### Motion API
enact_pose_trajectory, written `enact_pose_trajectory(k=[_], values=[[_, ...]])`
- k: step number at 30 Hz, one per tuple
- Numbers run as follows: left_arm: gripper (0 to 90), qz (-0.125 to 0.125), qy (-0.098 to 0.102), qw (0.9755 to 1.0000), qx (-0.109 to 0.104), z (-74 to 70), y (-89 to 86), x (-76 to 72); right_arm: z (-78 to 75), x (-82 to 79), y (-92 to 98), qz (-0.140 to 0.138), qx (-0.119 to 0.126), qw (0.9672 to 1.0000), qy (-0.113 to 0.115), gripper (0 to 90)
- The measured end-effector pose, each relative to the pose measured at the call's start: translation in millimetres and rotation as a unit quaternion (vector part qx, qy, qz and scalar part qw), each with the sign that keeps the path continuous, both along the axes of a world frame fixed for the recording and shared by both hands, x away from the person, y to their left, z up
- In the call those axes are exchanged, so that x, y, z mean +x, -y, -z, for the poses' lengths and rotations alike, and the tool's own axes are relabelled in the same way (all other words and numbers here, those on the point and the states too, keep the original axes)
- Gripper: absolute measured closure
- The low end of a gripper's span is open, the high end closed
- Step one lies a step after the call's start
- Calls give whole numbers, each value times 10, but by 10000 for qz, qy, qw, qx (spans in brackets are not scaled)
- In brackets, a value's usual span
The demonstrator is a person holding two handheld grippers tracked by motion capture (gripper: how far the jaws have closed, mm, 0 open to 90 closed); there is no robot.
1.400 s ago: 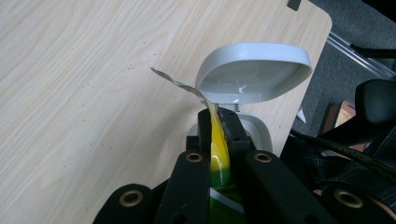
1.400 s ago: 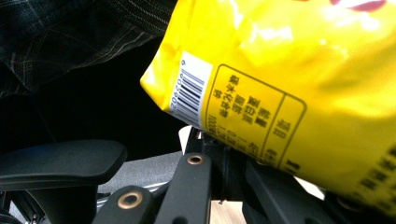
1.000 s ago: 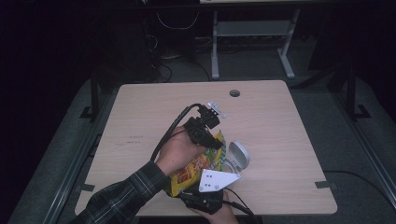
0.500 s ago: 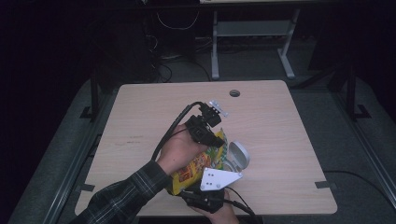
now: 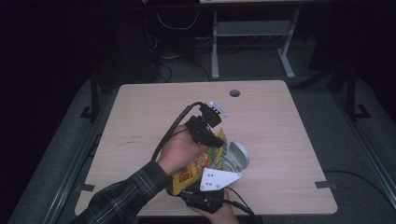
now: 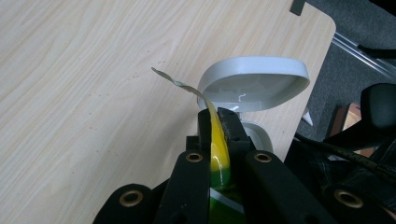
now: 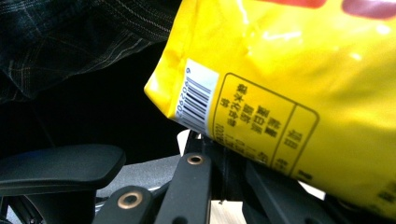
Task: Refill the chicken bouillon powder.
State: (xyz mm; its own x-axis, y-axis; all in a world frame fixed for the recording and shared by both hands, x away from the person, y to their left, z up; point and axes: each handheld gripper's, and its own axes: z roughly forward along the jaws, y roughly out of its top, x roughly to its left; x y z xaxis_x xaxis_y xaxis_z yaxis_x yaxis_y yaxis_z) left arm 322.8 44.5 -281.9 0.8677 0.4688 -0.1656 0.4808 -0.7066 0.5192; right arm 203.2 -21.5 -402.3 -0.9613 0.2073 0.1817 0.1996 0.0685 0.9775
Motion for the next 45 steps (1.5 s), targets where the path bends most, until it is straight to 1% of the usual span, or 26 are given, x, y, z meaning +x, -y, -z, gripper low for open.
enact_pose_trajectory(k=[6,20,31,41,45], values=[[898,-2,6,10000,13,0,1,1,0,2,-2,-4,10,10000,19,899],[898,-8,-1,10000,28,16,15,6,-1,-4,1,-24,32,10000,-34,899],[898,-27,-13,10000,32,40,28,5,-1,-6,0,-37,36,10000,-31,899],[898,-19,-34,9999,102,57,41,3,1,-12,-6,-50,46,10000,-31,899],[898,-38,-28,9999,90,67,42,-1,4,-15,-10,-57,40,10000,-24,899]])
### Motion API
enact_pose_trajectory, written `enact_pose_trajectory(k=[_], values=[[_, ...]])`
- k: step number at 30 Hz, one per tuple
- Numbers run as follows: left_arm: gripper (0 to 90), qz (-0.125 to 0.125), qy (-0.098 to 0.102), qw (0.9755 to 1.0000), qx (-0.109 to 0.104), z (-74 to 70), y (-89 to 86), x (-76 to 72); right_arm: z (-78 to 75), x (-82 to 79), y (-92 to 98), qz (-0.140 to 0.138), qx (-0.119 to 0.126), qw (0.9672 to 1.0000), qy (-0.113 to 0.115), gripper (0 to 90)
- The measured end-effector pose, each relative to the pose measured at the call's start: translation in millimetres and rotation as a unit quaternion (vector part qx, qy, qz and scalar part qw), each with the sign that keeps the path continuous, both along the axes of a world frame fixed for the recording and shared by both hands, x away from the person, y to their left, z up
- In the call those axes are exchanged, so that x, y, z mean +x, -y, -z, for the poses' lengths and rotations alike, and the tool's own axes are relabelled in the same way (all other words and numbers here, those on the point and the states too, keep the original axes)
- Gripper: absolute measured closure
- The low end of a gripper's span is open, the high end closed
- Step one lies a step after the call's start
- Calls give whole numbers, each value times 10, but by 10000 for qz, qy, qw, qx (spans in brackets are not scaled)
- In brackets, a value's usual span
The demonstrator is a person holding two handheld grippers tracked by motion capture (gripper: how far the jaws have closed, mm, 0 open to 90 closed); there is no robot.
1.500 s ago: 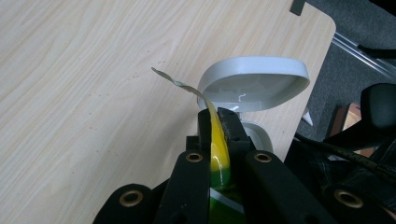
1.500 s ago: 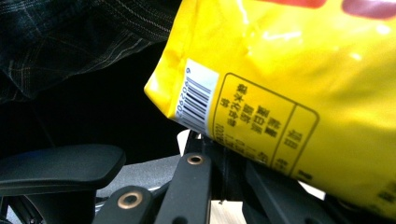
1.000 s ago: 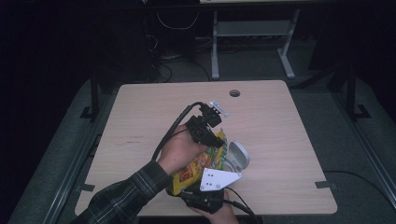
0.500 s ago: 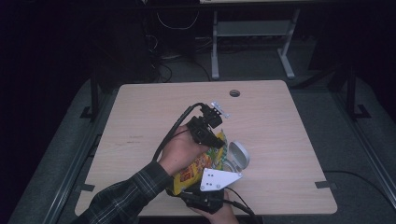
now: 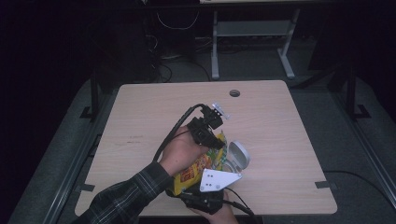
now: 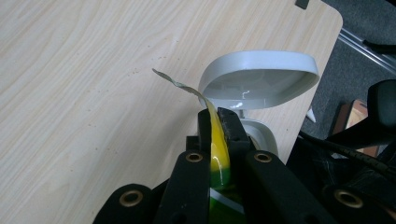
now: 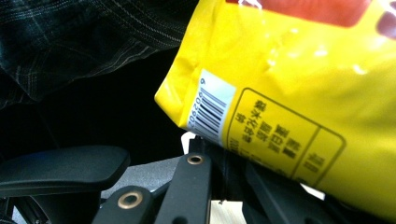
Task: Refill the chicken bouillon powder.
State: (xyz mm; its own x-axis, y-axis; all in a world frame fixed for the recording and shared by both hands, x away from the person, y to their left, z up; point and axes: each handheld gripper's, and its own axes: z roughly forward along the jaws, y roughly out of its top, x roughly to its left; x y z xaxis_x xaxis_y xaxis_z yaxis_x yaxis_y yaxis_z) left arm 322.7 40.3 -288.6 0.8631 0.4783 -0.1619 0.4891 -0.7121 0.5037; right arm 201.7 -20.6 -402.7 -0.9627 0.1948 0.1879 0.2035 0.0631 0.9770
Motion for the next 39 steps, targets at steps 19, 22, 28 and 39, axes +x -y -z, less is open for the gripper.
enact_pose_trajectory(k=[19,22,28,39], values=[[898,-4,-26,9999,-113,15,-56,6,14,0,-11,-49,-80,10000,14,899],[898,8,-4,9999,-137,7,-67,-1,10,-3,-16,-65,-100,9999,49,899],[898,25,-1,9997,-225,3,-101,-9,38,5,-29,-92,-146,9999,6,899],[899,116,60,9990,-437,-47,-173,-46,75,25,-52,-140,-207,9997,-68,898]])
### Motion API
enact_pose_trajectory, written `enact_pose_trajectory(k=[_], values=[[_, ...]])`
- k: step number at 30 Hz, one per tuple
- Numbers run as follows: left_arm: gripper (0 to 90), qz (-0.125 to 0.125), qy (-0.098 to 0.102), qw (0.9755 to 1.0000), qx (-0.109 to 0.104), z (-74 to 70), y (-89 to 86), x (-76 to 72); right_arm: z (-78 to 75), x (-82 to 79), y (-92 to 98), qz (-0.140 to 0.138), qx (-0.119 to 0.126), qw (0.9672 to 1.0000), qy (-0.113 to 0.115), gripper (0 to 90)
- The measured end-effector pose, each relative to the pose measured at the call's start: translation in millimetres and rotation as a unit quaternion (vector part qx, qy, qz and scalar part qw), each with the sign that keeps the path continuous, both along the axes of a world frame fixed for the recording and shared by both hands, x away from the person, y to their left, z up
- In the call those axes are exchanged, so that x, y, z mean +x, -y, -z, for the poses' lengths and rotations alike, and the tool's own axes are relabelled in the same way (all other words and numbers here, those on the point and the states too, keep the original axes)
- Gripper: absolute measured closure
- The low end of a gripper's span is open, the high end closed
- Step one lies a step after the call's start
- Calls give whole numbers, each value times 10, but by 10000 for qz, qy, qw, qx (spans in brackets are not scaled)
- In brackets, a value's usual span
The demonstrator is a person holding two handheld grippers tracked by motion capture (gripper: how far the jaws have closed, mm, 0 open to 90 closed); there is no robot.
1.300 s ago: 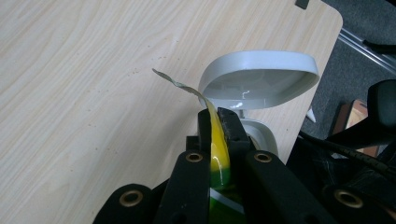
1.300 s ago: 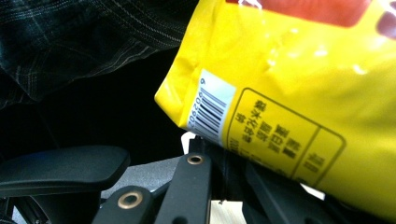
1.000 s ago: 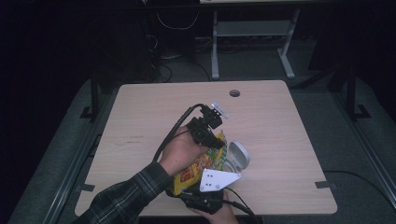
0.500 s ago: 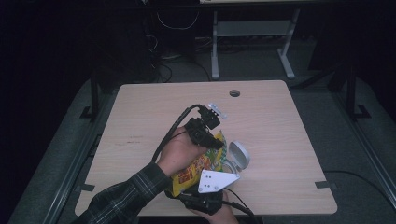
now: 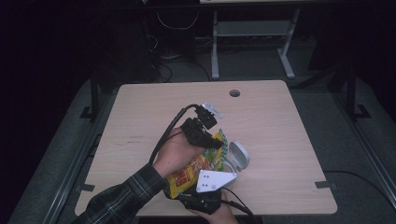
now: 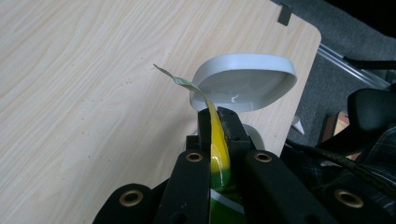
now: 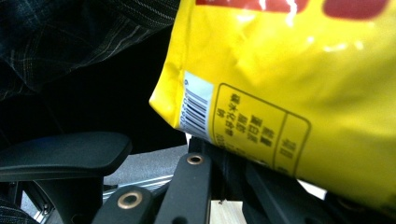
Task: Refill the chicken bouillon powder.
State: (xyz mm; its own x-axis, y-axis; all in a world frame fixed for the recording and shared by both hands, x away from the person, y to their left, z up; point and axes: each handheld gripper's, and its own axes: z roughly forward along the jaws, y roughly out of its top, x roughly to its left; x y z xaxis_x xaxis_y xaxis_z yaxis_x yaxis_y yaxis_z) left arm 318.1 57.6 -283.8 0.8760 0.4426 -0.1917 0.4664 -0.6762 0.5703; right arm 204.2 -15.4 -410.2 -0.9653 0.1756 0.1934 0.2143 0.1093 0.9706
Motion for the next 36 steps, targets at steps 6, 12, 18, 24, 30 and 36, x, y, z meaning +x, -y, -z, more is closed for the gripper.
enact_pose_trajectory(k=[6,12,18,24,30,36], values=[[899,1,-59,9998,-185,23,-77,-22,50,12,-30,-31,-95,9999,-55,898],[900,-66,-93,9993,-355,8,-145,-53,69,11,-48,-57,-153,9998,-59,898],[900,-17,-65,9992,-404,-44,-223,-71,82,39,-38,-13,-169,9998,-79,898],[900,24,-46,9982,-598,-104,-278,-129,98,47,-45,27,-245,9996,-103,898],[900,14,27,9968,-800,-200,-433,-158,117,65,-54,80,-330,9993,-134,899],[900,28,47,9943,-1063,-261,-643,-185,144,76,-75,87,-428,9989,-195,899]])
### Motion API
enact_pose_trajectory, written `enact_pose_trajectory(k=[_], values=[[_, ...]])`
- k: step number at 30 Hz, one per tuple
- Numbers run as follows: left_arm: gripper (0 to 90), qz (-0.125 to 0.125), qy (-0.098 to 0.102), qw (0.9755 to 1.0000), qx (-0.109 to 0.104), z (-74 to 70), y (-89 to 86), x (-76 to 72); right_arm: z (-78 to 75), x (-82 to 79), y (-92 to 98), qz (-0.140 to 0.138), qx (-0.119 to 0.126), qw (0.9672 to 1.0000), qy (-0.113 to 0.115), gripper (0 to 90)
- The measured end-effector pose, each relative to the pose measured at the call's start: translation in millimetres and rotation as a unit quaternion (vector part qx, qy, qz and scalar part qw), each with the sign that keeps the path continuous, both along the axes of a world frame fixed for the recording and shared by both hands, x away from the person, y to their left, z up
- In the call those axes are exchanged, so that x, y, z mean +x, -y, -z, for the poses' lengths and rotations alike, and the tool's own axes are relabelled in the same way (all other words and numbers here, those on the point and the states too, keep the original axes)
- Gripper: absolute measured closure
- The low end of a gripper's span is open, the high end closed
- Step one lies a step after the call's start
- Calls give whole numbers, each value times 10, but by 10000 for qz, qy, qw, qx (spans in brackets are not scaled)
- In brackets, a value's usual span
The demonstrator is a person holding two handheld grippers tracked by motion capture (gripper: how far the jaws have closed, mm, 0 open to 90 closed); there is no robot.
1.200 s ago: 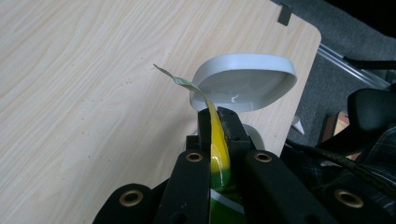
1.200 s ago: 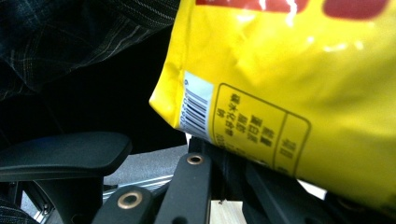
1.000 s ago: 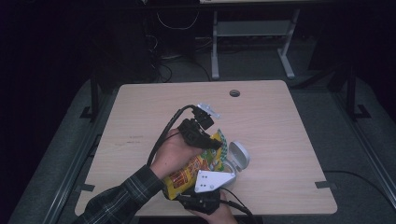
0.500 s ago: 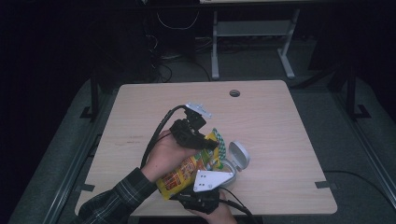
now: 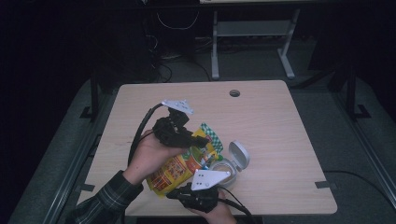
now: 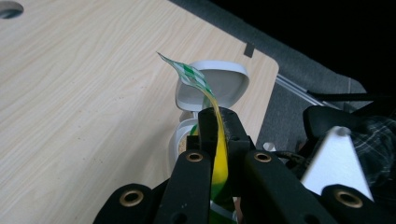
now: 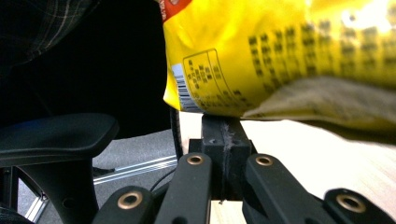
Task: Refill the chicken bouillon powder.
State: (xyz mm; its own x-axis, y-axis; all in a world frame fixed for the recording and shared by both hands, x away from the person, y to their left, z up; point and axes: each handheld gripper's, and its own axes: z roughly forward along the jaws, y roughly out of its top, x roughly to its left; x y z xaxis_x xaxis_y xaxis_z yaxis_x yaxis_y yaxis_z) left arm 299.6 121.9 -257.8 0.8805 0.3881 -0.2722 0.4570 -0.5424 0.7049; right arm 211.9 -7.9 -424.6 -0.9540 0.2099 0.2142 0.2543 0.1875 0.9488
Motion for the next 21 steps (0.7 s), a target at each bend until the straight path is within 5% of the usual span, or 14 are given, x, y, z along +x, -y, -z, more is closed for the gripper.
enact_pose_trajectory(k=[8,21], values=[[900,-169,134,9982,-563,20,-329,37,-6,35,50,126,5,9999,-48,899],[900,-572,644,9913,-996,195,-717,231,-155,23,168,349,-406,9986,4,899]])
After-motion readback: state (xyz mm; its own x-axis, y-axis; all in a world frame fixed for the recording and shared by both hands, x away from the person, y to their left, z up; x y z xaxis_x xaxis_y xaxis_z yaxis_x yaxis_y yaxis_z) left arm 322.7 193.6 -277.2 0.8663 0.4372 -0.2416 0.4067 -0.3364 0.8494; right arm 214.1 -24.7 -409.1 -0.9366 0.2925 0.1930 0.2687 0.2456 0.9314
